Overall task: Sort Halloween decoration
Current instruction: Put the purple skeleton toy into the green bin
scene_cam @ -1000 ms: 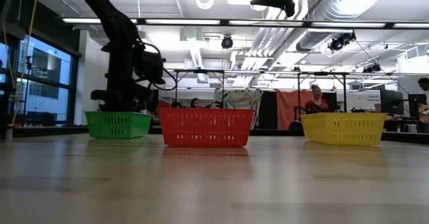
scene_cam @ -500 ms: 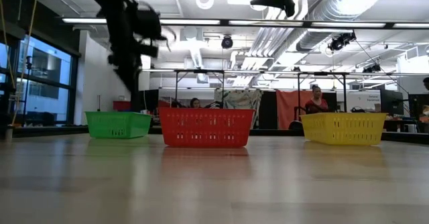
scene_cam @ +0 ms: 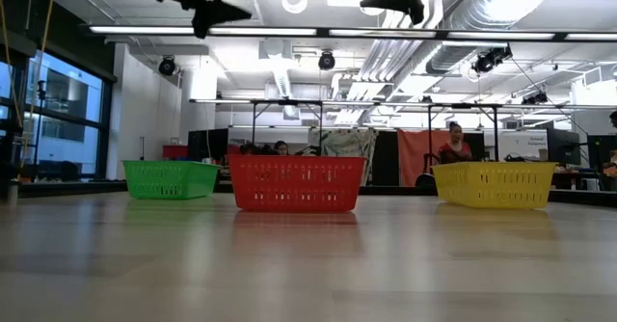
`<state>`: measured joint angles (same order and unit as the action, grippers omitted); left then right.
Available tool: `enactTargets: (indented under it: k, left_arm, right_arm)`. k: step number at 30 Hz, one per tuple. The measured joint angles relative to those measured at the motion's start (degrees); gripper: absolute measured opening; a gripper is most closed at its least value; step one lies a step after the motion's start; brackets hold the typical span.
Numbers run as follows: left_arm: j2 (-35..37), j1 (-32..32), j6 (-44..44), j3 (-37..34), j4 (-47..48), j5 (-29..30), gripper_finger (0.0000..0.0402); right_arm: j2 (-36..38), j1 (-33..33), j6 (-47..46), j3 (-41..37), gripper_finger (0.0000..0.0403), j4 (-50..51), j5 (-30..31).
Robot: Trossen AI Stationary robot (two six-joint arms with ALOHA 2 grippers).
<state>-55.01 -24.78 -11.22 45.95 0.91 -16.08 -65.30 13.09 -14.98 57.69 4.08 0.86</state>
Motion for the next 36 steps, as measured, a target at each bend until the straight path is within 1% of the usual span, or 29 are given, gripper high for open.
enactTargets:
  k: [2,4,7,9,20,27,32,36]
  left_arm:
    - [1.27,3.66,-2.32,-3.96,-6.29,2.67,0.0197]
    - [1.73,7.0,-2.63,-7.04,-10.7,5.05,0.0197]
    - [1.42,10.43,-2.17,-9.31,-13.65,8.61,0.0197]
    - [0.8,11.53,-2.16,-9.64,-14.64,9.68,0.0197]
    - [-0.71,12.07,-2.03,-9.26,-14.98,10.0,0.0197]
    - [-0.71,12.07,4.21,-9.26,-14.98,10.5,0.0197]
    - [-0.74,12.07,4.83,-9.26,-15.69,11.57,0.0197]
    - [-0.76,12.06,3.9,-9.26,-17.7,11.68,0.0197]
  right_arm:
    - [0.0,0.01,0.01,0.0,0.0229,0.0,0.0]
    - [0.0,0.0,0.03,0.0,0.0229,0.0,-0.01]
    - [0.0,0.01,0.97,0.0,0.0229,0.0,-0.02]
    - [0.0,0.0,1.54,0.0,0.0229,-0.02,-0.02]
    - [0.0,-0.01,1.99,0.0,0.0229,0.0,-0.02]
    - [0.0,-0.01,1.57,0.0,0.0229,-0.02,-0.02]
    - [0.02,0.38,-3.93,0.0,0.0229,1.3,-0.01]
    - [0.02,1.6,-9.42,0.0,0.0229,7.27,1.35]
